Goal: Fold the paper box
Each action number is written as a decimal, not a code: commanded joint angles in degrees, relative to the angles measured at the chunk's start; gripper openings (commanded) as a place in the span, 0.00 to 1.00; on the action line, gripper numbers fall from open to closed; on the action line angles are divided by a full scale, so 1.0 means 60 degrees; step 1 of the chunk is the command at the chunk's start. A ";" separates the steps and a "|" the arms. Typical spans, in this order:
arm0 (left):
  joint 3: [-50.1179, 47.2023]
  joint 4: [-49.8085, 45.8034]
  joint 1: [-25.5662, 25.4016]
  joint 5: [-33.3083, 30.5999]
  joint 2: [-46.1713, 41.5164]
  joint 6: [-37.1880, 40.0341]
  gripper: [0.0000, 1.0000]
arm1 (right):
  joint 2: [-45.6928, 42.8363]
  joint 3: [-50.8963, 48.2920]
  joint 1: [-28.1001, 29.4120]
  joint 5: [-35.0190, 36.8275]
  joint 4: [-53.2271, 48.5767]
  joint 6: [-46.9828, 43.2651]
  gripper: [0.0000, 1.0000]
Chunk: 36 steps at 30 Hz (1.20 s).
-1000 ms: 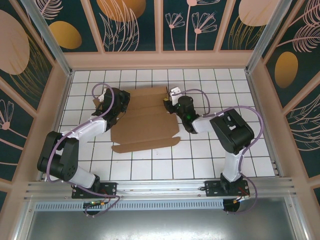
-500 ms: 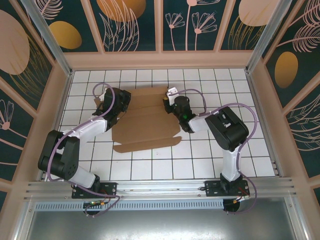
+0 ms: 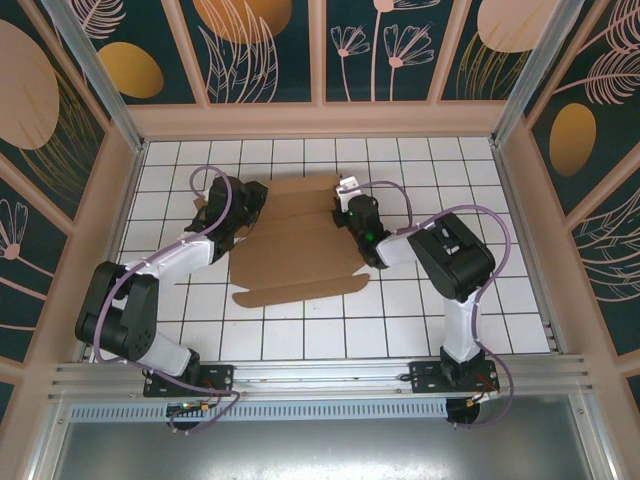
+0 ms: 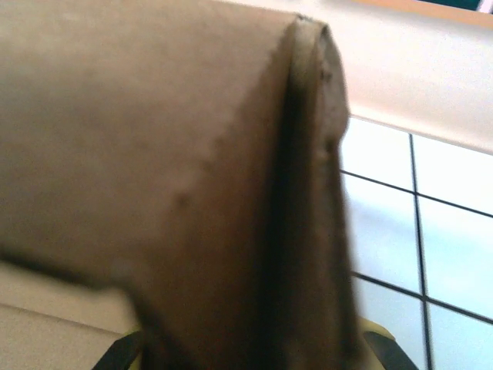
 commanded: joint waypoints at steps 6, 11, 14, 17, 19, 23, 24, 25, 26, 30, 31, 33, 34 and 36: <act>-0.0406 -0.2657 -0.0034 0.2013 -0.1765 0.3589 0.43 | -0.1215 -0.1588 -0.0021 0.1294 0.0578 0.0038 0.01; -0.0671 -0.4262 -0.0038 0.2214 -0.3773 0.5663 0.46 | -0.1660 -0.2203 -0.0015 0.1656 0.0523 0.0413 0.00; -0.0248 -0.5850 -0.0038 0.1790 -0.4256 0.6639 0.42 | -0.1916 -0.2547 -0.0013 0.1806 0.0573 0.0702 0.00; 0.0410 -0.6768 -0.0032 0.1269 -0.4316 0.7045 0.41 | -0.2038 -0.2757 0.0023 0.1807 0.0714 0.0746 0.00; 0.1044 -0.7070 -0.0010 0.0881 -0.4128 0.7180 0.42 | -0.2094 -0.2821 0.0034 0.1901 0.0793 0.0662 0.00; 0.2308 -0.7138 0.0291 0.0884 -0.3110 0.7171 0.43 | -0.2177 -0.2873 0.0037 0.1967 0.0826 0.0670 0.00; 0.2464 -0.7030 0.0433 0.1166 -0.2827 0.7087 0.43 | -0.2185 -0.2883 0.0045 0.1956 0.0810 0.0699 0.00; 0.2510 -0.6845 0.0539 0.1446 -0.2636 0.7008 0.43 | -0.2184 -0.2876 0.0048 0.1964 0.0787 0.0716 0.00; 0.2494 -0.6631 0.0633 0.1750 -0.2467 0.6890 0.43 | -0.2188 -0.2884 0.0052 0.1968 0.0770 0.0745 0.00; 0.2134 -0.6164 0.0691 0.2299 -0.1956 0.6516 0.43 | -0.2177 -0.2924 0.0062 0.1981 0.0728 0.0826 0.00; 0.1945 -0.5988 0.0707 0.2348 -0.1944 0.6425 0.44 | -0.2161 -0.2935 0.0066 0.1971 0.0738 0.0840 0.00; 0.1487 -0.5545 0.0820 0.2498 -0.1897 0.6242 0.45 | -0.2141 -0.2963 0.0087 0.1886 0.0781 0.0861 0.00; 0.1378 -0.5418 0.0884 0.2546 -0.1830 0.6194 0.45 | -0.2123 -0.2986 0.0087 0.1879 0.0803 0.0857 0.00; 0.1318 -0.5156 0.0958 0.2548 -0.1650 0.6167 0.46 | -0.2085 -0.3000 0.0075 0.1869 0.0837 0.0862 0.00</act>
